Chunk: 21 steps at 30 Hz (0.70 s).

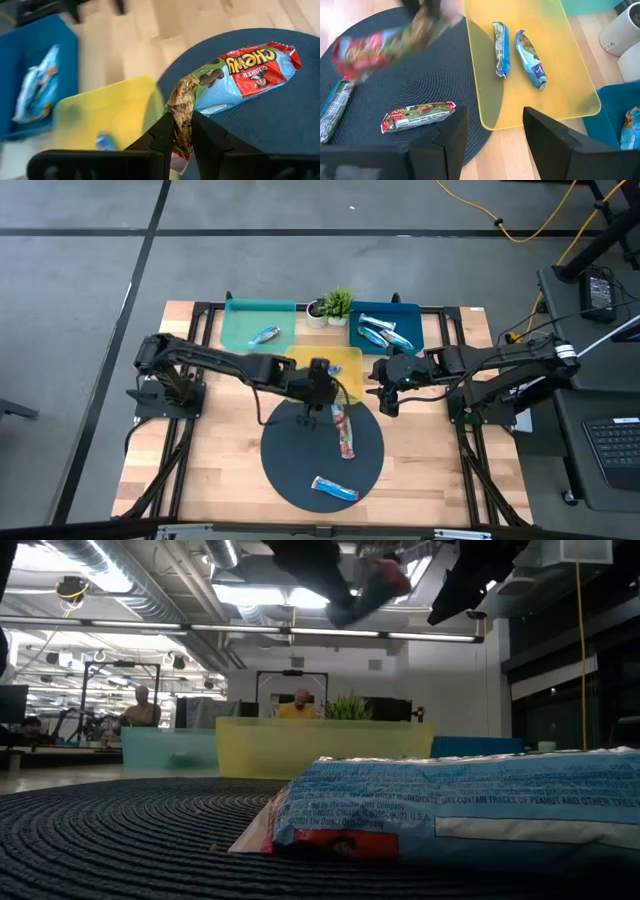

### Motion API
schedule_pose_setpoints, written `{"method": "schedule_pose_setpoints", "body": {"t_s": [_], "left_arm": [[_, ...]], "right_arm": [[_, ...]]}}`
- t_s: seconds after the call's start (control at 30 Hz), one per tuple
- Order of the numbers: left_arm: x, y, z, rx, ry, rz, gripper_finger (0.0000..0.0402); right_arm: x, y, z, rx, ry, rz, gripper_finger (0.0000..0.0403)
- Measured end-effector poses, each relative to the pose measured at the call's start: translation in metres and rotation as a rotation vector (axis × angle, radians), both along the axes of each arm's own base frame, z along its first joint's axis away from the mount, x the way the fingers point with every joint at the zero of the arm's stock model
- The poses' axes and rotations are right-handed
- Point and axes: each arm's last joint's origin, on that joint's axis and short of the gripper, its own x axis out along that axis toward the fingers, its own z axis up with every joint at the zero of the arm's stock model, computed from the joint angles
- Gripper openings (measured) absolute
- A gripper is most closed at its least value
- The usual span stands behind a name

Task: Pick and place Granola Bars by type
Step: Put the red granola bar into the green bin

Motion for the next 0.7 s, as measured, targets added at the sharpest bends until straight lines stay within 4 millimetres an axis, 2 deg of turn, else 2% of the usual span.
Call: {"method": "schedule_pose_setpoints", "body": {"t_s": [0.13, 0.23, 0.57, 0.7], "left_arm": [[-0.009, 0.013, 0.031, 0.002, -0.076, 0.074, 0.0054], [-0.016, 0.023, 0.047, -0.02, -0.128, 0.126, 0.0054], [-0.032, 0.048, 0.061, -0.015, -0.154, 0.286, 0.0054], [-0.051, 0.068, 0.065, 0.06, -0.081, 0.402, 0.0054]], "right_arm": [[0.0, 0.0, 0.0, -0.002, -0.001, 0.003, 0.019], [0.0, 0.0, 0.0, -0.003, -0.001, 0.002, 0.019], [0.0, 0.0, 0.0, 0.0, -0.002, 0.0, 0.019], [0.0, 0.0, 0.0, -0.001, 0.001, -0.001, 0.019]]}}
